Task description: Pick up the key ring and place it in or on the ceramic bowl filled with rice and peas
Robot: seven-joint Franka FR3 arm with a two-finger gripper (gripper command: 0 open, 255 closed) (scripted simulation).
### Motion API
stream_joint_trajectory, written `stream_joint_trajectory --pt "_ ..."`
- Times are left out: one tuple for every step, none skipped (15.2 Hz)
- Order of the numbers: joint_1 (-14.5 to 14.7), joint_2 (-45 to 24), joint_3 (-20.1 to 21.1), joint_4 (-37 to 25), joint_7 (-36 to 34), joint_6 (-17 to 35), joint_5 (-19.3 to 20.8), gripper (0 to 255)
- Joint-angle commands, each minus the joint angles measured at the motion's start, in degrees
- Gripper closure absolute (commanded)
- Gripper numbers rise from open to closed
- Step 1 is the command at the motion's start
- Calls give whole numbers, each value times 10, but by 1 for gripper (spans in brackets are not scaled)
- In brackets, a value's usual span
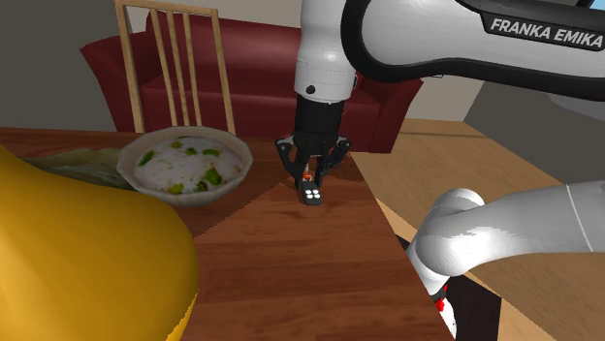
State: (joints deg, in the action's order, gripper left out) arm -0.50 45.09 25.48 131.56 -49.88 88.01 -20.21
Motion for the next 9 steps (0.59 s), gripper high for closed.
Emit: stream_joint_trajectory --pt "0 0 0 0 0 0 0 255" --pt "-1 -2 -2 -9 -1 -7 2 255" --pt "-2 -4 -3 -18 -2 -13 3 255" --pt "-2 -6 -5 -26 -3 -20 5 255" --pt "-3 -9 -6 -35 -4 -27 7 255" --pt "-4 -11 -8 -44 -5 -34 8 255" --pt "-5 -14 -9 -54 -6 -40 10 255" --pt "-6 -16 -10 -63 -7 -47 11 255" --pt "-7 -19 -12 -72 -8 -54 13 255"
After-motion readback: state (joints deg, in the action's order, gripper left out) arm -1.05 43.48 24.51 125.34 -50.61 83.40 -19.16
